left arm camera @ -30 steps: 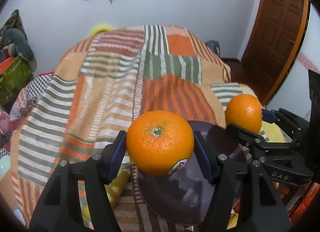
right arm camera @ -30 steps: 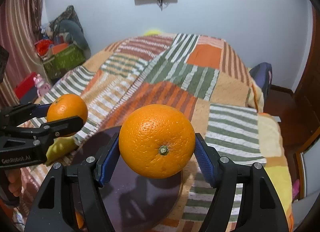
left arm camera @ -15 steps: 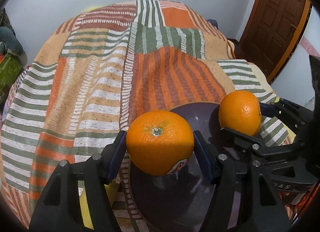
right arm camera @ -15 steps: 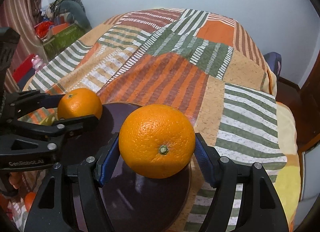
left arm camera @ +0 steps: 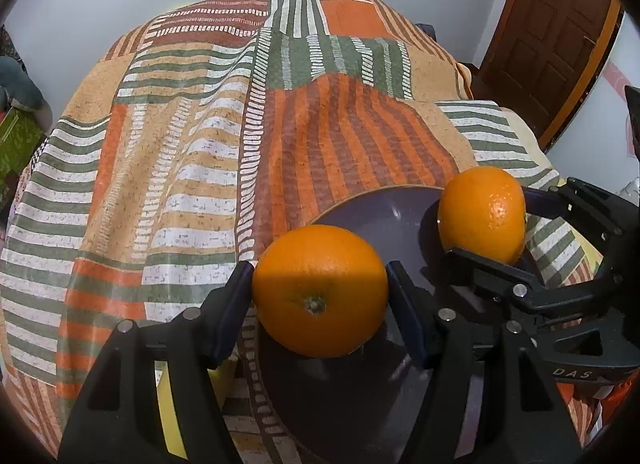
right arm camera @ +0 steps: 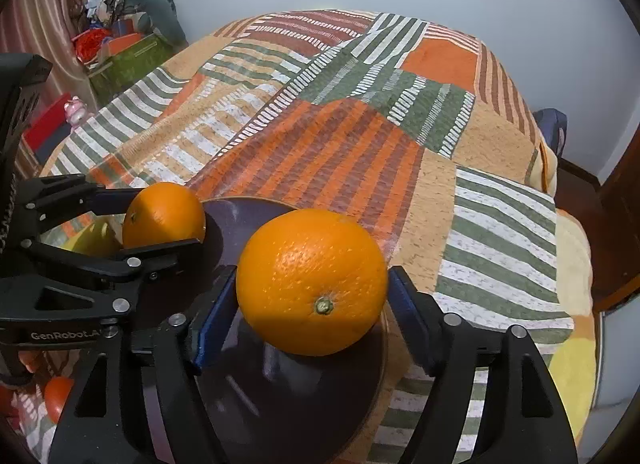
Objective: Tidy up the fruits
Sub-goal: 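Carry both oranges onto the purple plate and open both tools, then lift both tools away from the plate toward the vegetables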
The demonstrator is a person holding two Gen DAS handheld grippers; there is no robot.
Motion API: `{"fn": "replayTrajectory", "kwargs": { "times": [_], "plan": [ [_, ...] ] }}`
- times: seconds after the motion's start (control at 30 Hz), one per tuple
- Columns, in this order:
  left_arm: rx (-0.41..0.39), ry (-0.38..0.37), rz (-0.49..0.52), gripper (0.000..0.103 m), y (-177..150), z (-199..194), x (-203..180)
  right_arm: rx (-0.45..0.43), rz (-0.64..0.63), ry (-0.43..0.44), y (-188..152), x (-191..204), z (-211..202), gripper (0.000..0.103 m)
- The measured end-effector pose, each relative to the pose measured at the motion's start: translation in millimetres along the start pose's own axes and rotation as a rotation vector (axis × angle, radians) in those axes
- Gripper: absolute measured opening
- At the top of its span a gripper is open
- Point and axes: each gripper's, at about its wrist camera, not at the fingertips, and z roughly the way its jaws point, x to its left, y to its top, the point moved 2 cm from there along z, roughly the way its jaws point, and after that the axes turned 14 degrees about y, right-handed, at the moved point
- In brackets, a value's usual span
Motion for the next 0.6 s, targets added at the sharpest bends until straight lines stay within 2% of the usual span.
{"fn": "replayTrajectory", "kwargs": {
  "times": [0.13,0.3,0.37,0.6],
  "plan": [
    [-0.023,0.004,-0.014,0.072,0.2,-10.8,3.3,-0.013,0.012,0.005,-0.7,0.9,-7.6,0.077],
    [-0.088,0.013,-0.059,0.088,2.2,-36.1,14.9,-0.055,0.01,-0.015,-2.3,6.2,-25.6,0.081],
    [-0.104,0.003,-0.085,0.089,0.9,-47.8,21.2,-0.067,0.012,-0.02,-3.0,8.7,-33.1,0.081],
    [-0.137,0.044,-0.084,0.09,-19.9,-84.0,33.1,-0.118,0.024,-0.034,-15.2,20.4,-71.4,0.082]
  ]
}}
